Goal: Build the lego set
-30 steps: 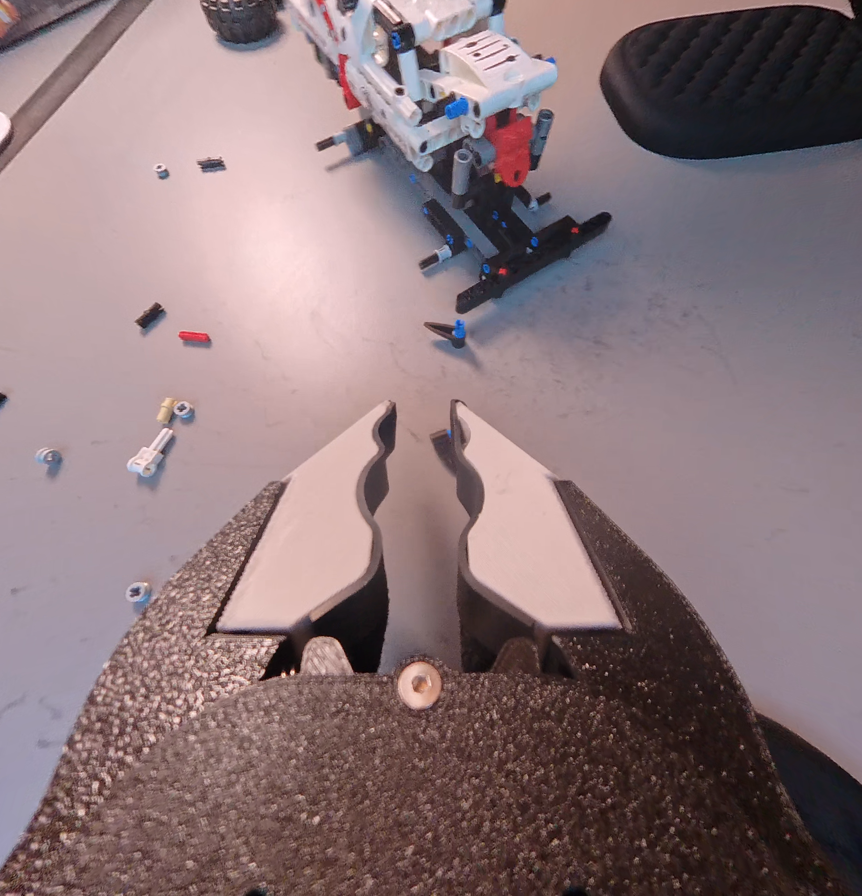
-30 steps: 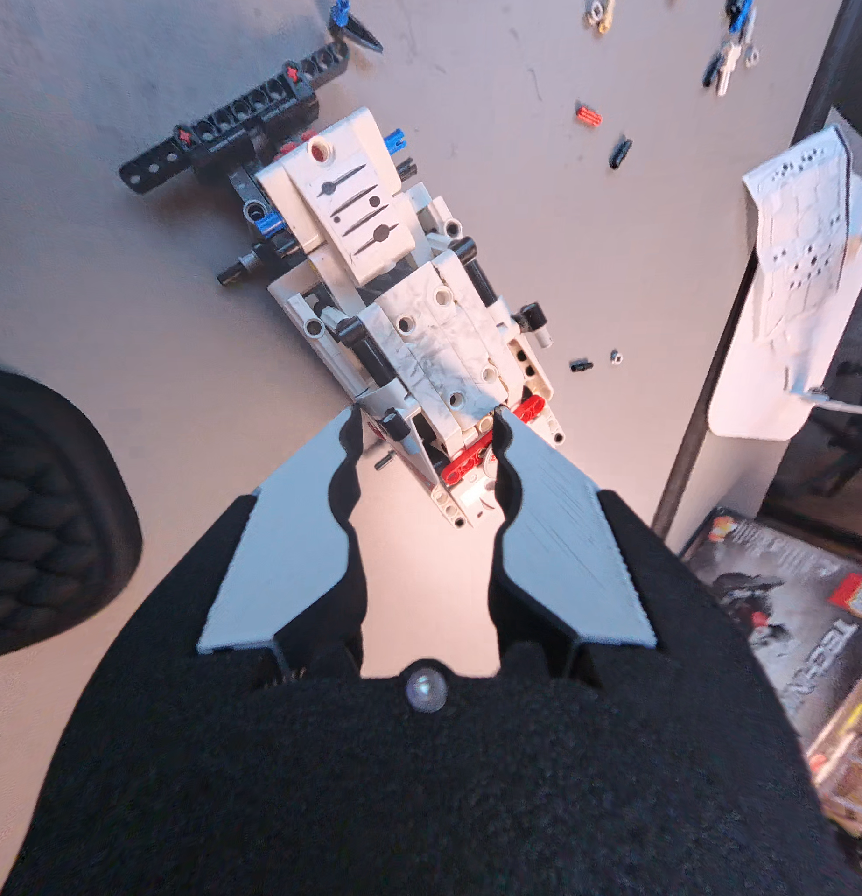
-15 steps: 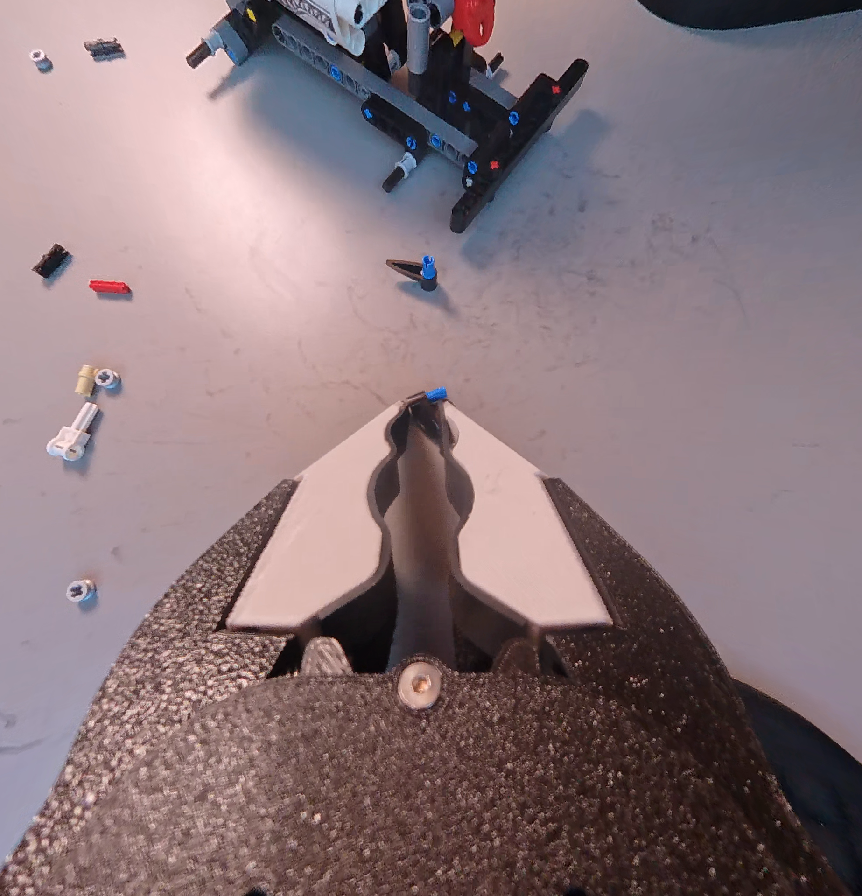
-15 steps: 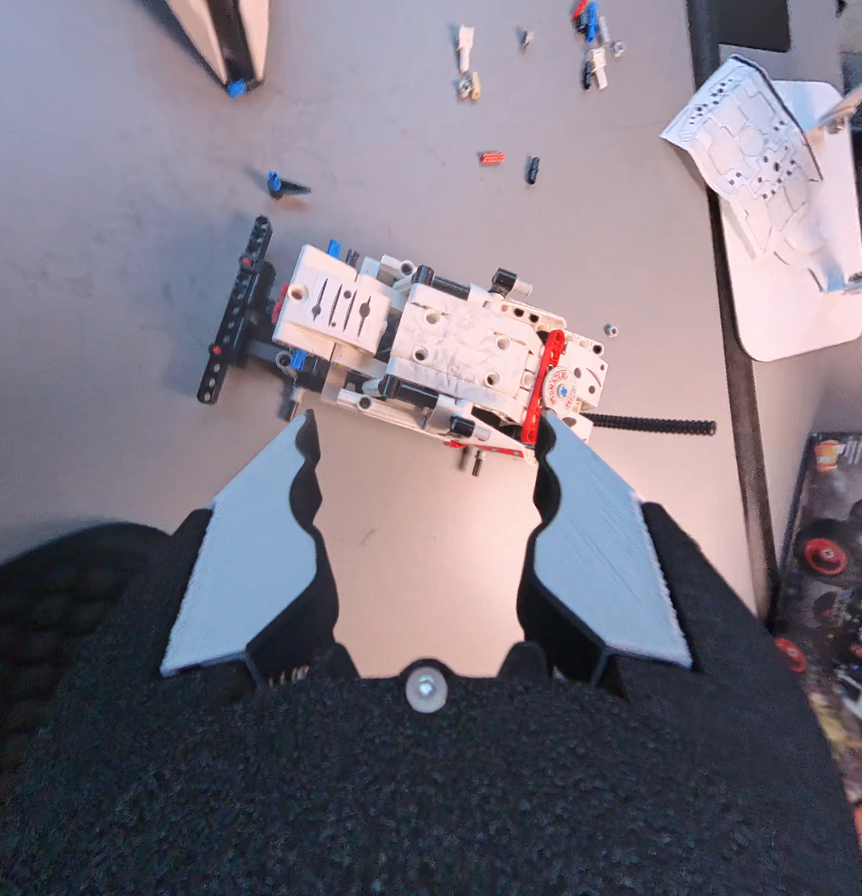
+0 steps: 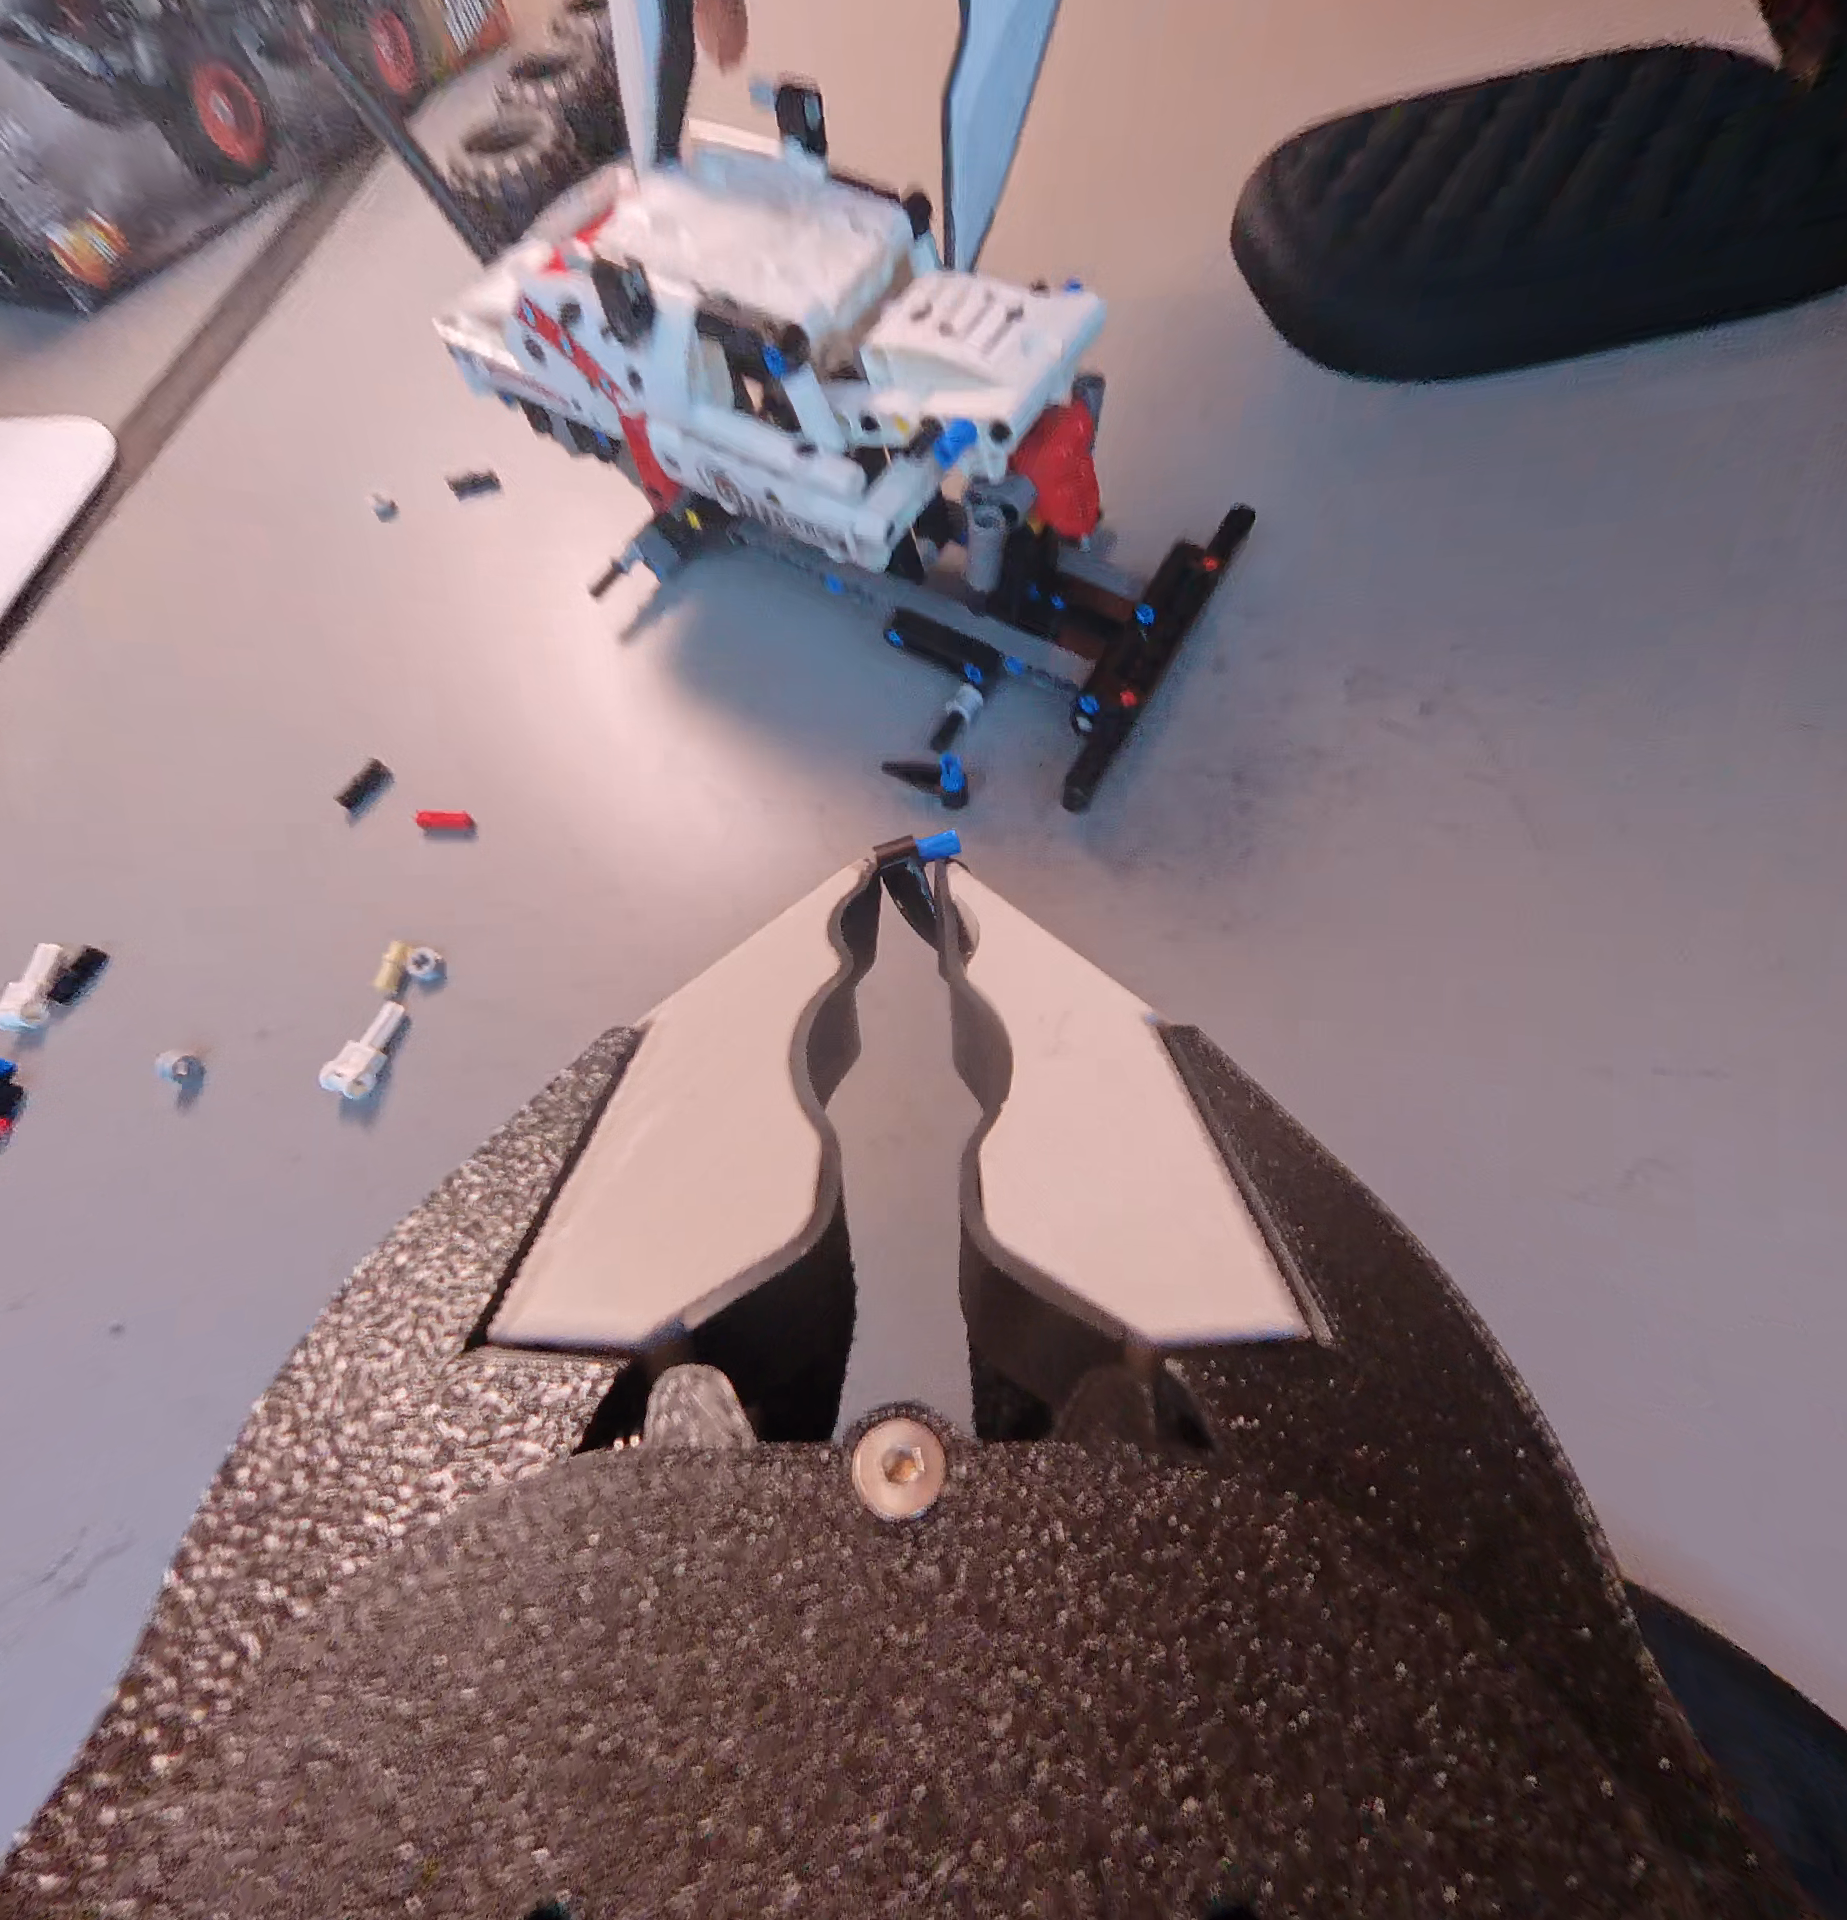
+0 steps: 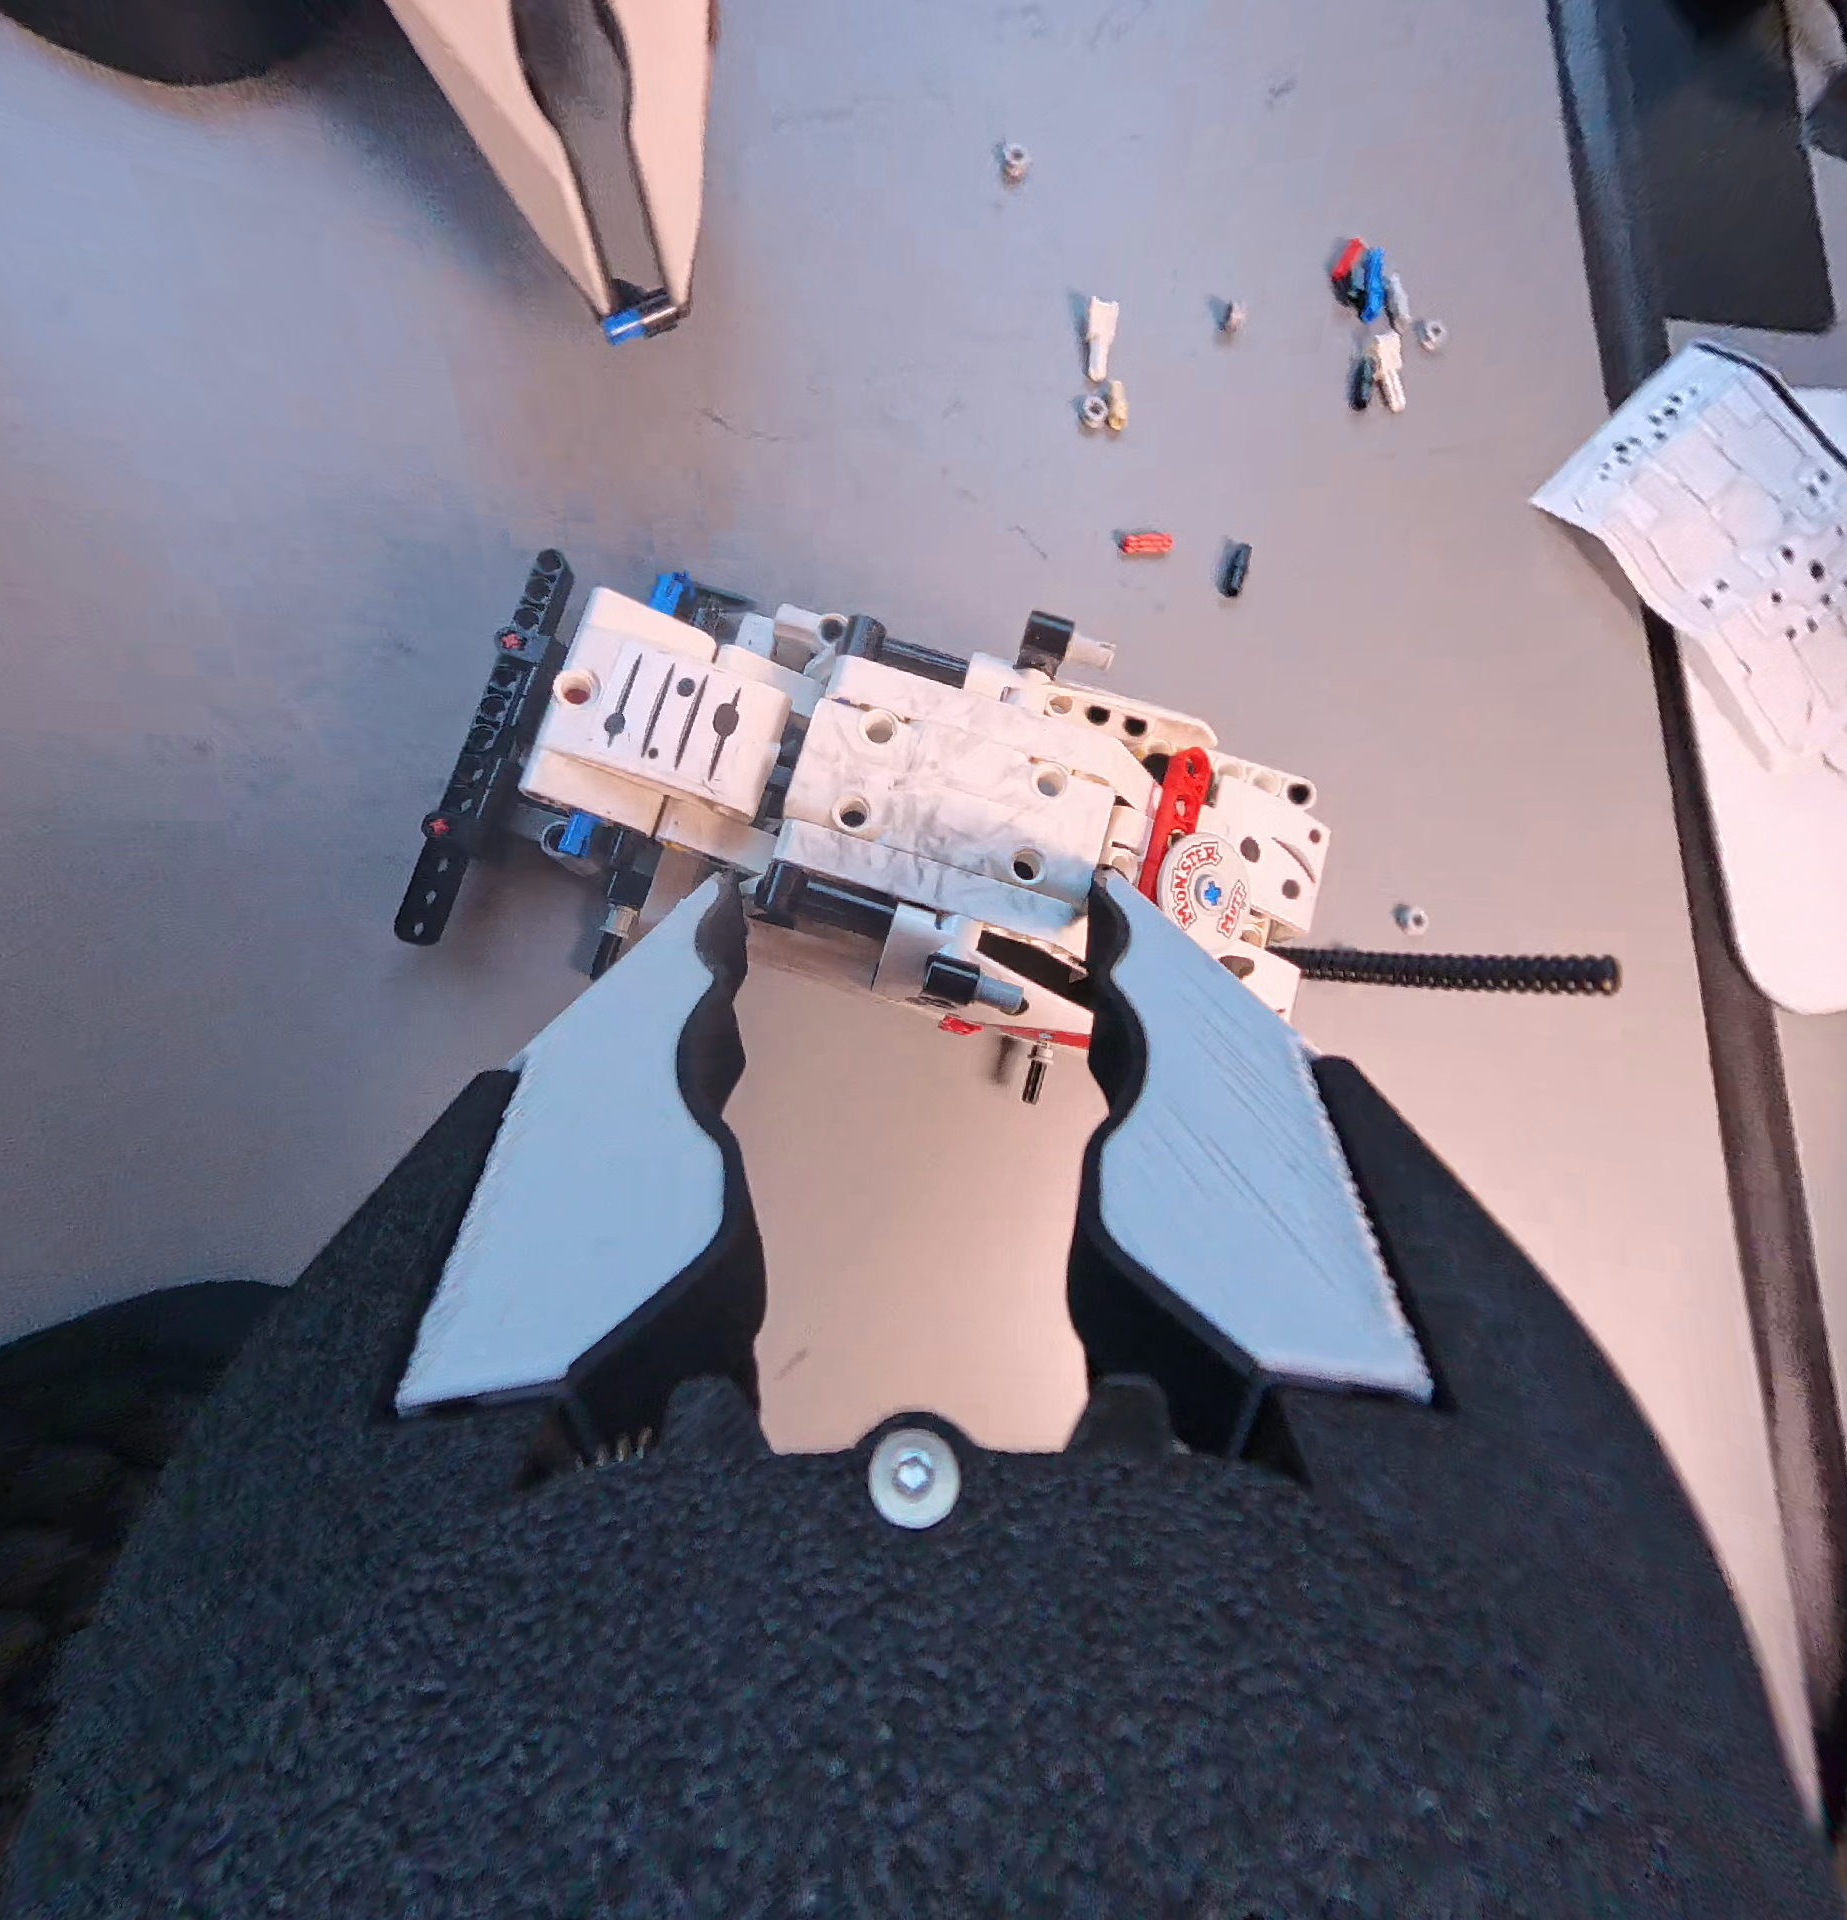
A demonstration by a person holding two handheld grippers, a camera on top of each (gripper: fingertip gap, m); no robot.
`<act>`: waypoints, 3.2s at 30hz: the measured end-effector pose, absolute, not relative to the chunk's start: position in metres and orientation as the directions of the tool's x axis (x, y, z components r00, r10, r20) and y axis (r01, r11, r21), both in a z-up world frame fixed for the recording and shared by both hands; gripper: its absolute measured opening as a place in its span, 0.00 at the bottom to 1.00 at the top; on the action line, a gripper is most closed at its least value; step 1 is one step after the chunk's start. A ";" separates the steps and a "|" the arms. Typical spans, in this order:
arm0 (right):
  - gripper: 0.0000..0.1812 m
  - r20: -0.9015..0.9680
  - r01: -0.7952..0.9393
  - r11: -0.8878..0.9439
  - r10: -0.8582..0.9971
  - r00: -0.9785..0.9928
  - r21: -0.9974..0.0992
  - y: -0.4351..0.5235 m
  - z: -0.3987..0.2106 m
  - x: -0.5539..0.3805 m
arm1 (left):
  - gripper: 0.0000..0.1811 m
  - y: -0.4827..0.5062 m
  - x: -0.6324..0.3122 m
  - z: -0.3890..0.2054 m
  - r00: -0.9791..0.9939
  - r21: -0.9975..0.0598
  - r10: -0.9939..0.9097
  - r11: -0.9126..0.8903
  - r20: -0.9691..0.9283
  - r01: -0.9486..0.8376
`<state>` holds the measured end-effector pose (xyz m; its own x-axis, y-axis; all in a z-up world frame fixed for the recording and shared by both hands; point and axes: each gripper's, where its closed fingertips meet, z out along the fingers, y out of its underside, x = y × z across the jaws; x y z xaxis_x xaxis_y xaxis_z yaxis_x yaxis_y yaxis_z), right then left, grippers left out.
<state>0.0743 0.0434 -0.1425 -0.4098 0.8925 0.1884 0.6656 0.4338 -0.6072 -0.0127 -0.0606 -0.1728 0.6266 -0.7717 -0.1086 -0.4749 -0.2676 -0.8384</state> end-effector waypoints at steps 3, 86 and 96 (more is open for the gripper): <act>0.37 0.219 0.628 0.516 0.844 -0.489 -0.582 0.042 -0.143 0.071 | 0.05 -0.056 -0.010 -0.152 0.649 -0.891 -0.749 -0.197 -0.134 -0.410; 0.05 0.104 0.486 0.086 0.994 0.011 -0.870 0.013 -0.130 0.060 | 0.07 0.012 0.056 -0.128 0.547 -0.831 -0.731 0.048 -0.407 -0.554; 0.05 0.110 0.529 0.057 0.992 0.069 -0.847 0.013 -0.133 0.063 | 0.05 0.005 0.069 -0.132 0.549 -0.886 -0.786 -0.434 0.284 -0.164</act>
